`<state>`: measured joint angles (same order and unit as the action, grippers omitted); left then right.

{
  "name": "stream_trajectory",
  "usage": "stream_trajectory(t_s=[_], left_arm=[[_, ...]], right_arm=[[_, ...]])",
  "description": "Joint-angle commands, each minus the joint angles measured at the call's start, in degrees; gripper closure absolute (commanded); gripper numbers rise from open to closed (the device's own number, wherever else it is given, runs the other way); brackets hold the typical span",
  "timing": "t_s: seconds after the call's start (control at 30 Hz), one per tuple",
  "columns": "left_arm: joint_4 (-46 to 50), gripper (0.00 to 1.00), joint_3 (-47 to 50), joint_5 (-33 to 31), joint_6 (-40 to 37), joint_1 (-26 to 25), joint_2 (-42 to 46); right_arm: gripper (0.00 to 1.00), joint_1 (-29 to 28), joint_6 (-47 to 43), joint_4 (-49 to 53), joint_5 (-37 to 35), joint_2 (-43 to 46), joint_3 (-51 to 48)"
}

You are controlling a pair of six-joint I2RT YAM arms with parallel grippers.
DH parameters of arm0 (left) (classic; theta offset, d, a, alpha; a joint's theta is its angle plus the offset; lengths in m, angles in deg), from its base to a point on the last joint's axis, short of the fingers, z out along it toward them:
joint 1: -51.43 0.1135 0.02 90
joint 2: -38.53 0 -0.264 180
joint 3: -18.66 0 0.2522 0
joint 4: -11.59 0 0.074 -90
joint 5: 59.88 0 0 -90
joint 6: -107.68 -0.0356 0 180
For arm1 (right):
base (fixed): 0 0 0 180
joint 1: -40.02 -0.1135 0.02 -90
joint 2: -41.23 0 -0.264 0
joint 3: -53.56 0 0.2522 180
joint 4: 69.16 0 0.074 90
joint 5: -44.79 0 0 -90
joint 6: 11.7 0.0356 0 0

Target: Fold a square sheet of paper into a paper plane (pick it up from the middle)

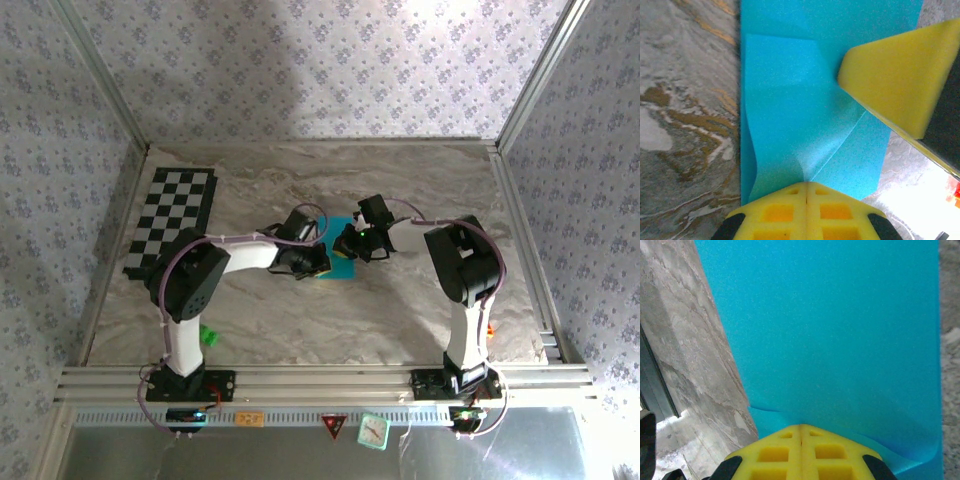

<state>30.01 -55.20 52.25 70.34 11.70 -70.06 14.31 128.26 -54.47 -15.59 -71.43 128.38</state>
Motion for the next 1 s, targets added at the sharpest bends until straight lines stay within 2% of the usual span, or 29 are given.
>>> stream_trajectory(t_s=[0.0,0.3,0.6,0.97], left_arm=[[4.4,0.97,2.6,0.5,1.2,0.6,1.6],[-5.1,0.96,2.8,5.6,3.4,1.5,3.6],[-0.7,0.96,-2.5,3.8,1.5,1.9,0.1],[2.0,0.96,-3.9,3.9,0.3,1.9,-2.3]], right_arm=[[0.95,1.2,-1.4,11.4,-11.9,-7.1,-4.2],[0.95,1.3,-1.3,10.8,-11.4,-7.1,-4.1],[0.95,1.3,-1.5,10.9,-11.2,-7.4,-3.9],[0.95,1.4,-1.7,11.2,-10.9,-7.5,-3.8]])
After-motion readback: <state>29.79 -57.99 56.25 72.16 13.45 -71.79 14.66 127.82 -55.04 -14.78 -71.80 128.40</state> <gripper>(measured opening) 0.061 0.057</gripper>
